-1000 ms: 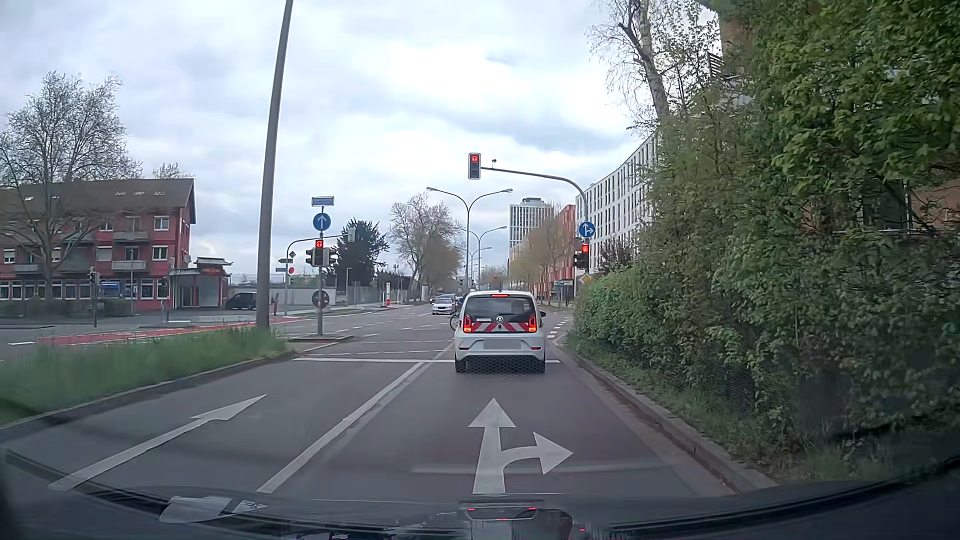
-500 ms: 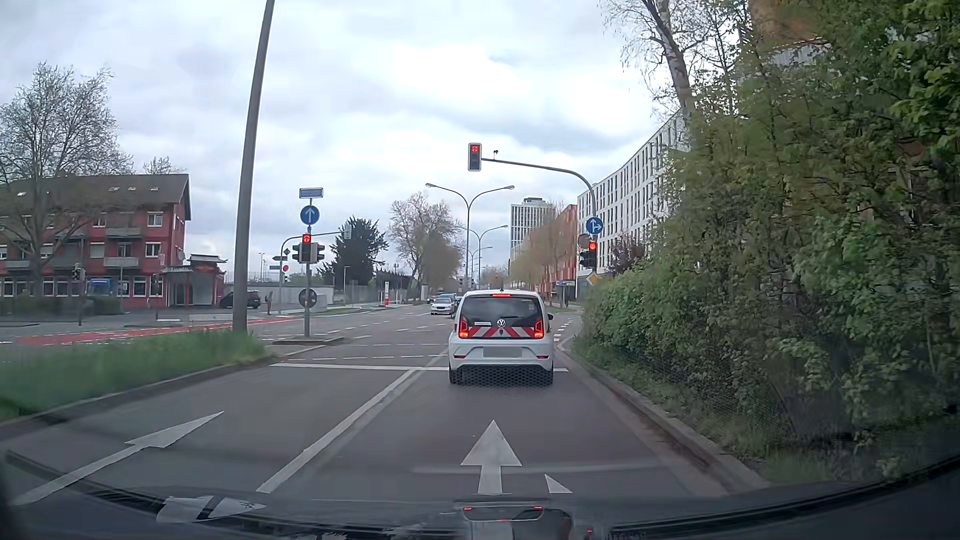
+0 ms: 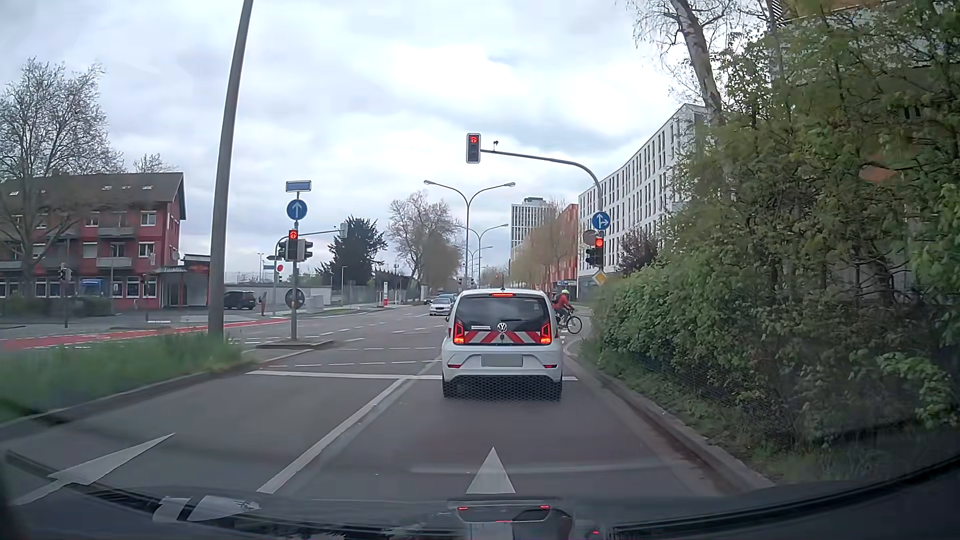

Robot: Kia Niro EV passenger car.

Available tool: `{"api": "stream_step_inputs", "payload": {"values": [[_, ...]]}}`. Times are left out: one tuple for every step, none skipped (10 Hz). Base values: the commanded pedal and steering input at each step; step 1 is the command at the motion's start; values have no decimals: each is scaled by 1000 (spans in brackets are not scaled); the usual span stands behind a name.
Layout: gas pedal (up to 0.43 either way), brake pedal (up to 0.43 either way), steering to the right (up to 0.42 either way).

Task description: Follow the waypoints while adhering to traffic rules and regulations

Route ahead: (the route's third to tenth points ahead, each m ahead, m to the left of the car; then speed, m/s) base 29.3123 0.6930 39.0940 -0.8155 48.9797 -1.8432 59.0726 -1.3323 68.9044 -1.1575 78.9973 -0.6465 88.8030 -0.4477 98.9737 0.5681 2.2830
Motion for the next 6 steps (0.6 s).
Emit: {"api": "stream_step_inputs", "payload": {"values": [[0,122,0],[0,122,0],[0,122,0],[0,122,0],[0,122,0],[0,122,0]]}}
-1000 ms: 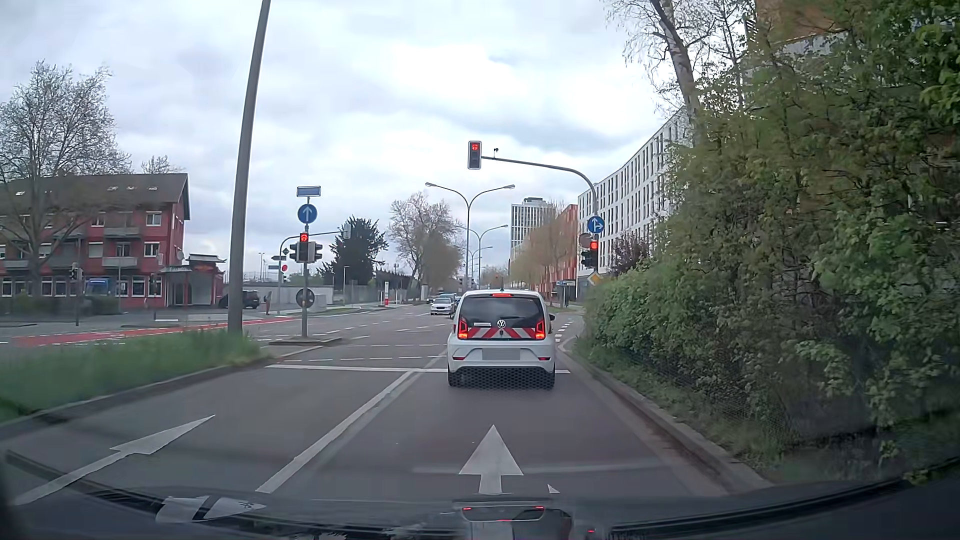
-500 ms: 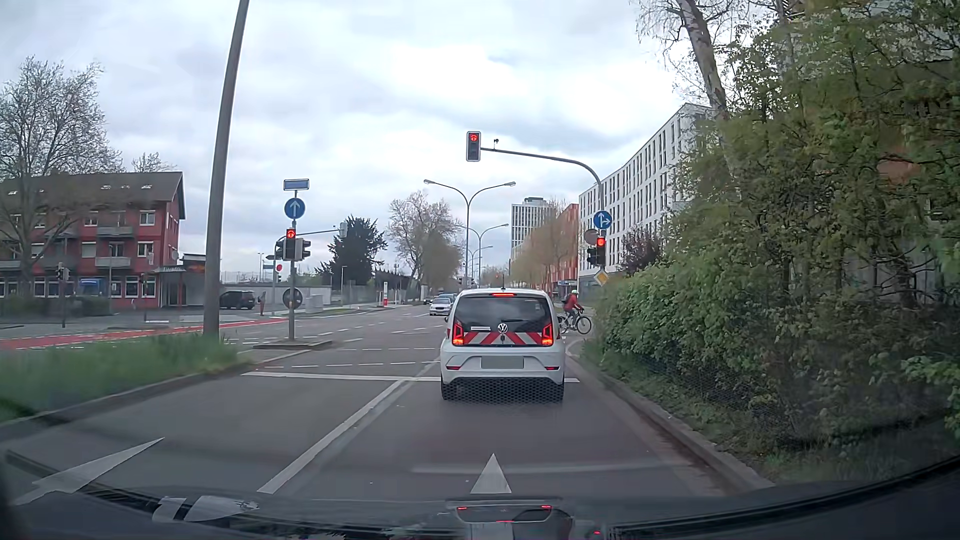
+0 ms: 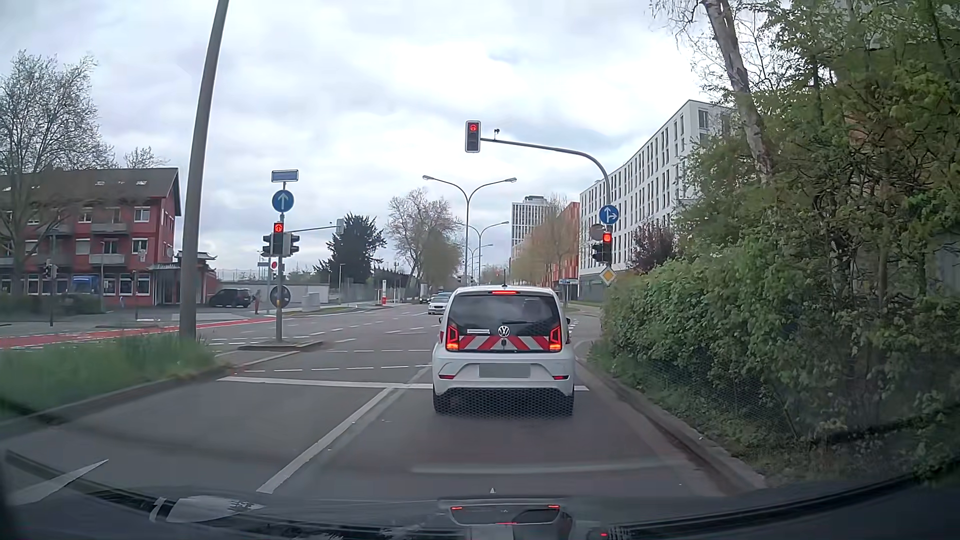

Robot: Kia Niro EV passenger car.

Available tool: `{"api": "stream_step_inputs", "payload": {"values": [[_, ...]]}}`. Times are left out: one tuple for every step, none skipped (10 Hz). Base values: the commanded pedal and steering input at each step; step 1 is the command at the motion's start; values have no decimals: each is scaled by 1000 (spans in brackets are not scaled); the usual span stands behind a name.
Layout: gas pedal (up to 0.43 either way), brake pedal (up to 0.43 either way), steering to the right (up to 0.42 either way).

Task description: Follow the waypoints while adhering to traffic rules and regulations

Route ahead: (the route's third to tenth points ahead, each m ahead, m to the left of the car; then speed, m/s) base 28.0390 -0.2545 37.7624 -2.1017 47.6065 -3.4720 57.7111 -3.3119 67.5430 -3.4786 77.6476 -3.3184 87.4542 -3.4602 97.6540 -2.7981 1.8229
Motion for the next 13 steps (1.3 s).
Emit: {"api": "stream_step_inputs", "payload": {"values": [[0,116,0],[0,128,0],[0,128,0],[0,128,0],[0,128,0],[0,134,0],[0,128,0],[0,134,0],[0,134,0],[0,128,0],[0,122,0],[0,122,0],[0,128,0]]}}
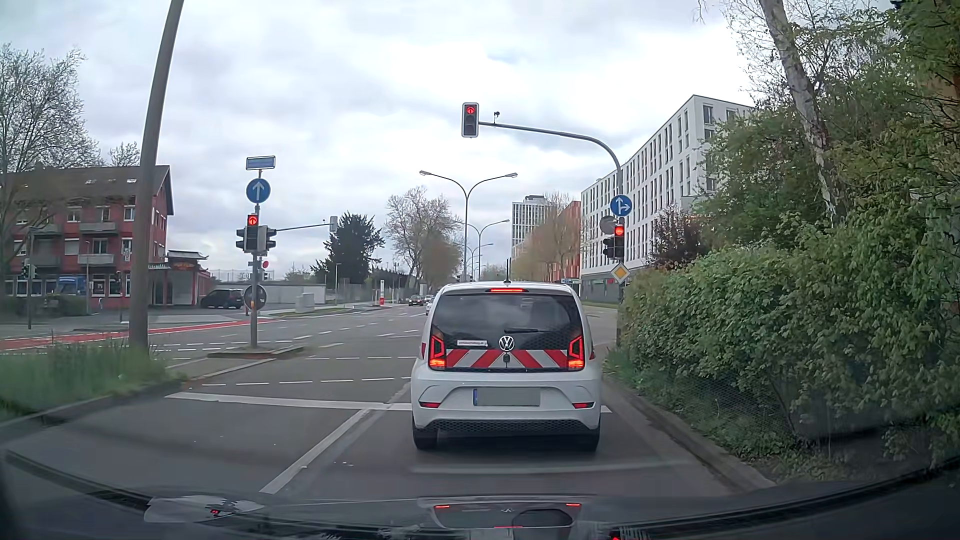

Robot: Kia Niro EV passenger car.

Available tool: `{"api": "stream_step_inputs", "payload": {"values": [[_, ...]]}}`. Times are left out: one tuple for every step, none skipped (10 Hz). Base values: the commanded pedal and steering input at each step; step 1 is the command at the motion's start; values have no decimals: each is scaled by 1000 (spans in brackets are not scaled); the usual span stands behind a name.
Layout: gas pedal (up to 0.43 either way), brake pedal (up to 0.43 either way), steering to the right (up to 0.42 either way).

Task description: Follow the waypoints while adhering to traffic rules and regulations

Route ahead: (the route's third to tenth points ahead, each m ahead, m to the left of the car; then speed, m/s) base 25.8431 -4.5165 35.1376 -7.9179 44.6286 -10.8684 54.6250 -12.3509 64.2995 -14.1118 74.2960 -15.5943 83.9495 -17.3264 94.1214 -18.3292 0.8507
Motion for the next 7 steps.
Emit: {"api": "stream_step_inputs", "payload": {"values": [[0,128,0],[0,122,0],[0,128,0],[0,128,0],[0,128,0],[0,122,2],[0,128,2]]}}
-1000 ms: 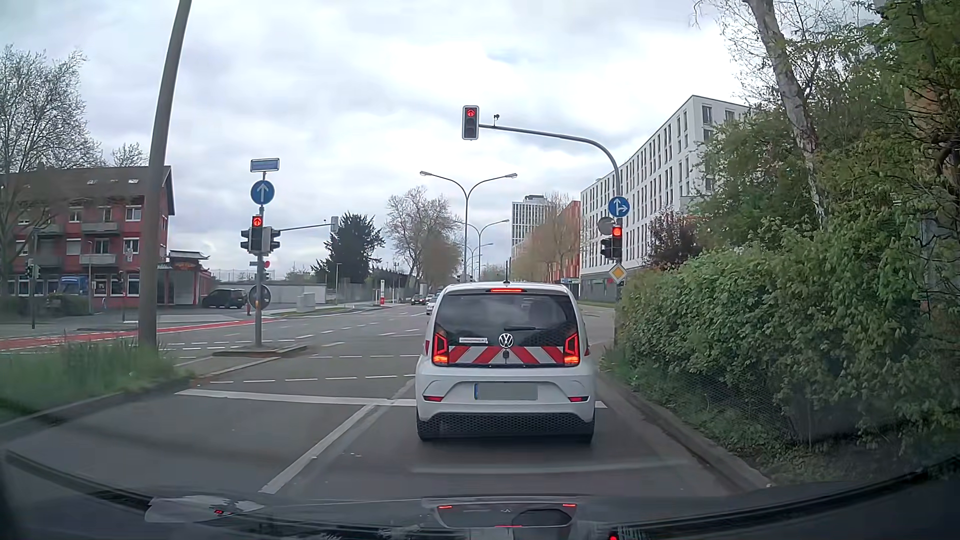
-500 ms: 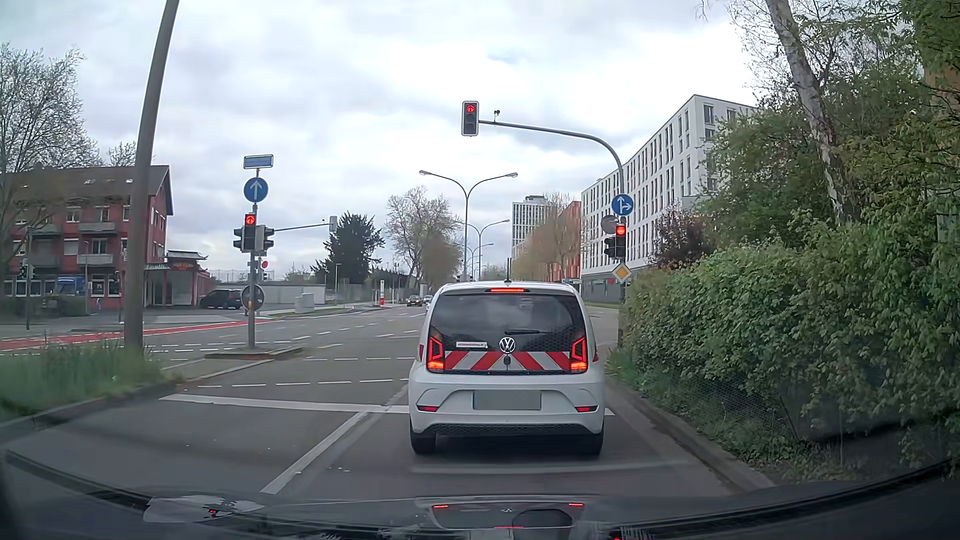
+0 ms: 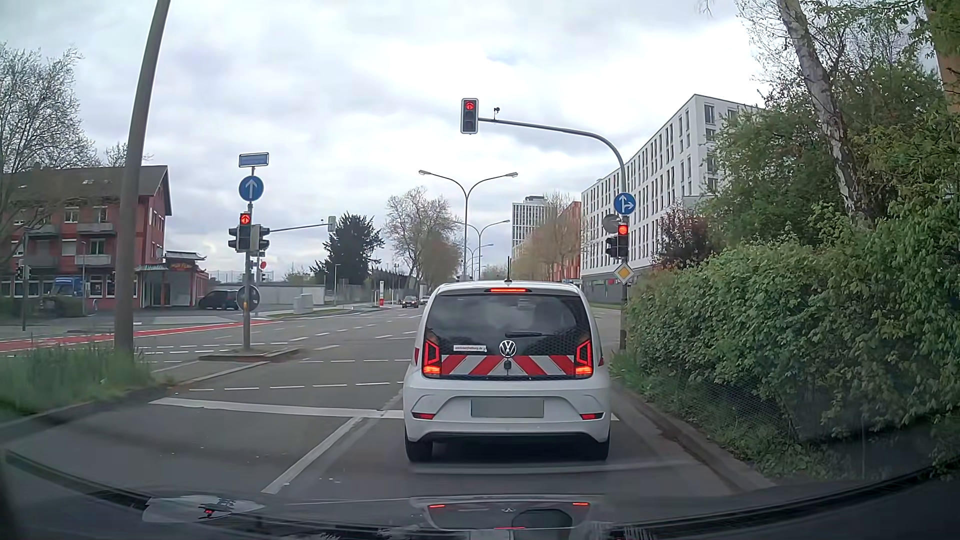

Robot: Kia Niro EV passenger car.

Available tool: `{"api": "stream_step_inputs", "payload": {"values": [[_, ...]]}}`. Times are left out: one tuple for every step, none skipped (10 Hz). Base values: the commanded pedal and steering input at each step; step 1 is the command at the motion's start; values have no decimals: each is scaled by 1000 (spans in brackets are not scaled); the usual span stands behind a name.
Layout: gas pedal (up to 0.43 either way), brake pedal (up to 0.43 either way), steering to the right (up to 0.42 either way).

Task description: Follow the waypoints while adhering to traffic rules and regulations

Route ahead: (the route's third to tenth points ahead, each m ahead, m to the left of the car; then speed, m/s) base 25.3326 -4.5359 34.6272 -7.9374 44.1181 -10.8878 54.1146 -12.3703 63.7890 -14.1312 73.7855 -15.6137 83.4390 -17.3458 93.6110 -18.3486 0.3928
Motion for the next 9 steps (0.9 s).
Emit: {"api": "stream_step_inputs", "payload": {"values": [[0,128,2],[0,116,3],[0,128,3],[0,128,3],[0,128,3],[0,128,3],[0,116,3],[0,116,3],[0,128,3]]}}
